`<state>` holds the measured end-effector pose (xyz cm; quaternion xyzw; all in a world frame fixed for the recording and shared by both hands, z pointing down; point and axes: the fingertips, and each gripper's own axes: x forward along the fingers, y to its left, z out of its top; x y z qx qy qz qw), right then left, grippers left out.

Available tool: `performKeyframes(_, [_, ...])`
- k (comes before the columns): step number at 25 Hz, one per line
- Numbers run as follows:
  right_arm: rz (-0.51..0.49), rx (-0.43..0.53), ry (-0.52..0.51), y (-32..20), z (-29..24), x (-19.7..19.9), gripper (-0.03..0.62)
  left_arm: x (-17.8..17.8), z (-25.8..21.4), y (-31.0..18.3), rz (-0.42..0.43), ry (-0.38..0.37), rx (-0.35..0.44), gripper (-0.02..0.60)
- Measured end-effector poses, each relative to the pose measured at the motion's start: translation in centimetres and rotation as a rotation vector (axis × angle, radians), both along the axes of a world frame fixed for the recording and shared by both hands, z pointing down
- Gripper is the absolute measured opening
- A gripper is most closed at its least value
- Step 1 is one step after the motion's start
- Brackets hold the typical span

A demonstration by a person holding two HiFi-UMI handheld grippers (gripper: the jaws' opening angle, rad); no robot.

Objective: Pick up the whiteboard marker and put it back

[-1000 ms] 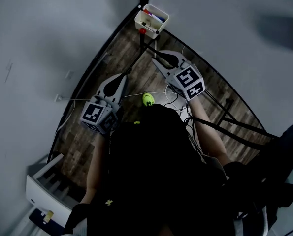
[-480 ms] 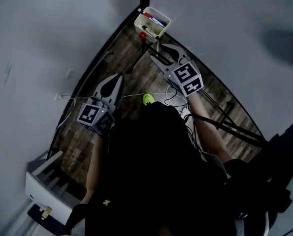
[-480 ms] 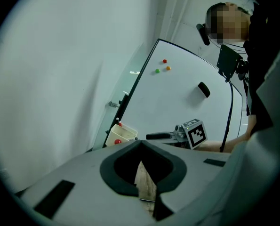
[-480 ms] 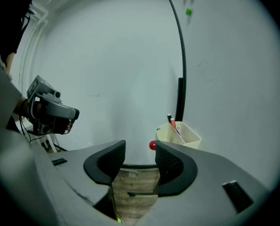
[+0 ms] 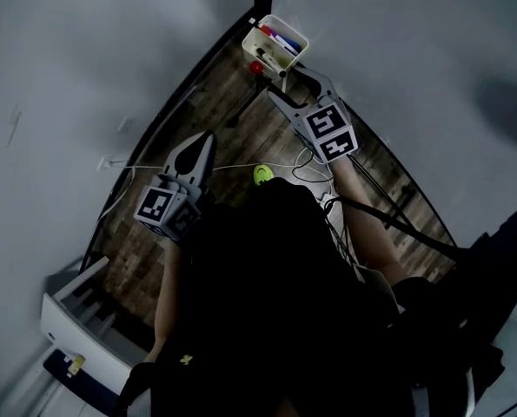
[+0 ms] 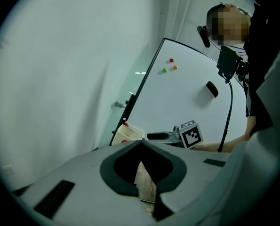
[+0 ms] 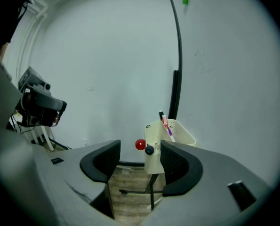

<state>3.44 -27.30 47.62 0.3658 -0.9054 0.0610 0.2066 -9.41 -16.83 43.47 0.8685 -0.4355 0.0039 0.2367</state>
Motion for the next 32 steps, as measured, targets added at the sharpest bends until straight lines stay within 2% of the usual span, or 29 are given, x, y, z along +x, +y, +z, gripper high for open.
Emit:
performKeyframes(9, [-0.097, 0.084, 0.281, -1.1, 2.3, -0.1, 0.249, -1.8, 0.3, -0.5, -0.058, -0.004, -0.015, 0.032])
performKeyframes(14, [-0.179, 0.142, 0.395, -1.7, 2.7, -0.3, 0.249, -1.9, 0.4, -0.9, -0.081, 0.004, -0.02, 0.032])
performKeyframes(20, [-0.259, 0.158, 0.427, -1.7, 2.7, -0.8, 0.245, -1.9, 0.6, -0.2, -0.091, 0.018, -0.047, 0.032])
performKeyframes(22, [-0.28, 0.169, 0.443, -1.6, 2.7, -0.8, 0.21, -2.1, 0.5, 0.0, -0.099, 0.017, -0.047, 0.032])
performKeyframes(28, [-0.323, 0.189, 0.496, -2.2, 3.7, -1.1, 0.202, -2.6, 0.9, -0.1, -0.125, 0.012, -0.046, 0.032])
performKeyframes(32, [-0.322, 0.205, 0.523, -2.6, 3.8, -1.1, 0.163, -2.7, 1.3, 0.0, -0.117, 0.002, -0.045, 0.032])
